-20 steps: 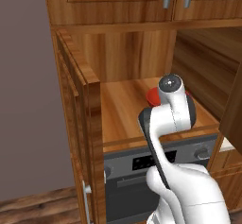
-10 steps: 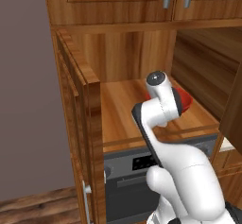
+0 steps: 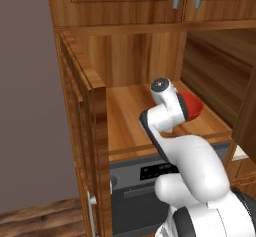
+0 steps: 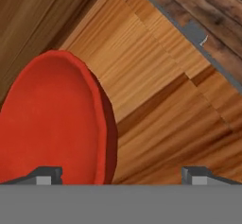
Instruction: Pick both bowls and place them on the counter. Then place the tangerine in one bowl and place the cheese in the other bowl.
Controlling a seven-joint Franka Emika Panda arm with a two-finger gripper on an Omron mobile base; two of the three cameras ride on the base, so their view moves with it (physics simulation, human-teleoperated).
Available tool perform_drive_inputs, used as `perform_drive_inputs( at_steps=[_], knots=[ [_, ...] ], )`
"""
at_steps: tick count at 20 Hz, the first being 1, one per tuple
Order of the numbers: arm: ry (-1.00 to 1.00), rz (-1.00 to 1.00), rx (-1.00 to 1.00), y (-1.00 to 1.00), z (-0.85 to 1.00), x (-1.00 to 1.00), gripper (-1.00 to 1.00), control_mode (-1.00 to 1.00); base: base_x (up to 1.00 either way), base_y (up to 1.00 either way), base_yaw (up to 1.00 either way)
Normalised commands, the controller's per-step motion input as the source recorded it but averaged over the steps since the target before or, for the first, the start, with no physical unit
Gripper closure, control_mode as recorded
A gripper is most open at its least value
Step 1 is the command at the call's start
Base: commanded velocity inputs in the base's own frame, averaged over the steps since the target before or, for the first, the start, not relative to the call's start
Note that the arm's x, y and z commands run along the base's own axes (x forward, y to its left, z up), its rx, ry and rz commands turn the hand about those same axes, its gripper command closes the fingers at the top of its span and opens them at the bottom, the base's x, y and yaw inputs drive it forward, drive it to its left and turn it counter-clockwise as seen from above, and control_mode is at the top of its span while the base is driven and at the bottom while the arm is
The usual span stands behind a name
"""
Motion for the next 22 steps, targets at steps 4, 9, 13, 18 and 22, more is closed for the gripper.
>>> perform_drive_inputs(
  at_steps=[4,9,13,18,22],
  knots=[
    [0.01,0.00,0.01,-0.14,-0.02,0.26,-1.00,-1.00,0.00,0.00,0.00],
    [0.01,0.00,0.02,-0.07,-0.18,0.27,-1.00,-1.00,0.00,0.00,0.00],
    [0.00,0.00,0.03,0.00,-0.17,0.29,-1.00,-1.00,0.00,0.00,0.00],
    [0.00,0.00,0.01,-0.05,-0.23,0.10,-1.00,-1.00,0.00,0.00,0.00],
    [0.00,0.00,0.01,-0.02,-0.30,0.02,1.00,-1.00,0.00,0.00,0.00]
  ],
)
